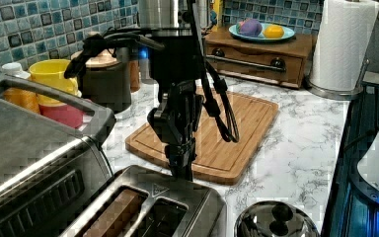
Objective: Turn on the toaster.
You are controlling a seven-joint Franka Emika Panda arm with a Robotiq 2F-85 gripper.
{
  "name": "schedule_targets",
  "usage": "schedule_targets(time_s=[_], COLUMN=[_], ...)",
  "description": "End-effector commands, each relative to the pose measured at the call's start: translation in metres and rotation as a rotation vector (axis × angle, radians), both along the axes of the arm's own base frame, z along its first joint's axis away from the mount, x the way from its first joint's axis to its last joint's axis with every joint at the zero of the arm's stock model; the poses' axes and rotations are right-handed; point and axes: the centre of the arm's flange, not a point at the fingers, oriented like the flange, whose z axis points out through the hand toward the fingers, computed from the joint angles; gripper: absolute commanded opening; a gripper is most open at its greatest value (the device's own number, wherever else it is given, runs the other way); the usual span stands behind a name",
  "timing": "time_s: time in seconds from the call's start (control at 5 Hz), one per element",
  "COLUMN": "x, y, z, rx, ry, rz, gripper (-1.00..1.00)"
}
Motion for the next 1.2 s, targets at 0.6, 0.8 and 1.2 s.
schedule_targets(time_s=[0.6, 0.8, 1.2], x=[-0.037, -0.041, -0.041], y=[-0.024, -0.021, -0.021], z=[-0.162, -0.153, -0.153], rx=[-0.269, -0.303, -0.303], ry=[0.204, 0.157, 0.157], rz=[-0.075, 0.014, 0.014], gripper=[-1.00, -1.00, -1.00])
